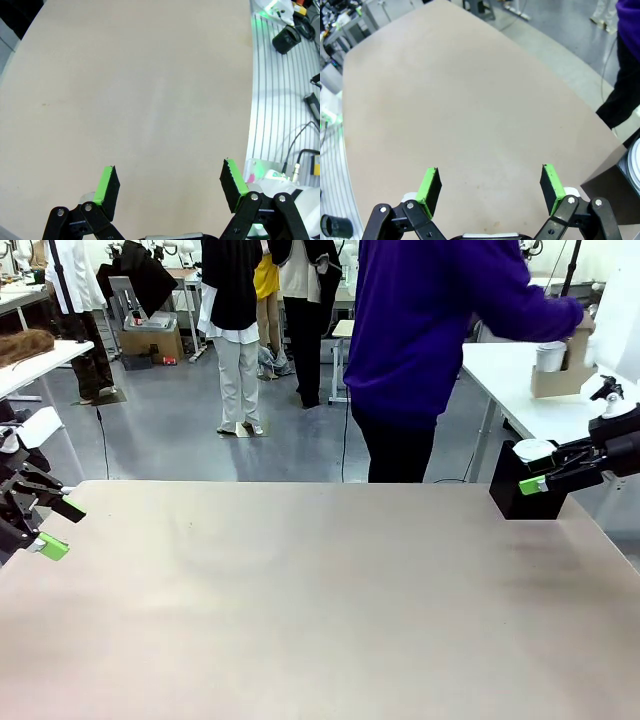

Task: Pour a drink into a cup and package it in a carrier.
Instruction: Insert the held 600 ml Paper Cup into the Cup Carrier.

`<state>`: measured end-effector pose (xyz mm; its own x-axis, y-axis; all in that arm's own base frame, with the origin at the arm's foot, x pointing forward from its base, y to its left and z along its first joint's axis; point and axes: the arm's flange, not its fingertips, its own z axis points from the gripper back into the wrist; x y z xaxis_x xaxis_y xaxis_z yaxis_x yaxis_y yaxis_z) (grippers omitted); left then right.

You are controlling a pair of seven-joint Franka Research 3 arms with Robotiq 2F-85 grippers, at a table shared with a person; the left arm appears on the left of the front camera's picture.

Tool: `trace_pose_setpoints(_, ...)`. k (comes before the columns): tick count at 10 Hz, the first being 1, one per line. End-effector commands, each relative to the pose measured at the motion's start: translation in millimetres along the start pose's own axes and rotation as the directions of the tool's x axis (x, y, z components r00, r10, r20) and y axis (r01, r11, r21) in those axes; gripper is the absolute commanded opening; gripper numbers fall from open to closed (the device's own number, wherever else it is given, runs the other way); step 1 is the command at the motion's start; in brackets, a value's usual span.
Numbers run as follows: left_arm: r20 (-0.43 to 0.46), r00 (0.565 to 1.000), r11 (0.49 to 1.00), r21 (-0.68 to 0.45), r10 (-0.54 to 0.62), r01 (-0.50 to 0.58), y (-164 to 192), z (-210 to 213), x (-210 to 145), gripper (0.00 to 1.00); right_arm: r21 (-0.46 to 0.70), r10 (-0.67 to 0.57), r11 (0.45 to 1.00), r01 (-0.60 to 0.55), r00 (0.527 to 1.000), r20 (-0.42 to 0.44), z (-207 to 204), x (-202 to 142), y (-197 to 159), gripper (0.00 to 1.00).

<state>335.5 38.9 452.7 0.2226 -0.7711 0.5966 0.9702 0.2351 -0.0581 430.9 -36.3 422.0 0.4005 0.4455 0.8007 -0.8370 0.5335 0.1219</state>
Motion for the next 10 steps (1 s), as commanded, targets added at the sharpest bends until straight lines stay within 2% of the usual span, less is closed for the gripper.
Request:
trace_pose_setpoints(1, 0.022, 1.000, 1.000, -0.005, 0.004, -0.004, -0.9, 0.7, 1.4, 1.00, -0.011, 0.016, 1.000, -0.016, 1.000, -0.002, 2.5, -0.9, -0.6, 1.00)
trace_pose_setpoints(10, 0.022, 1.000, 1.000, -0.005, 0.004, -0.004, -0.9, 0.7, 1.4, 1.00, -0.011, 0.016, 1.000, -0.016, 1.000, -0.002, 2.5, -0.9, -0.6, 1.00)
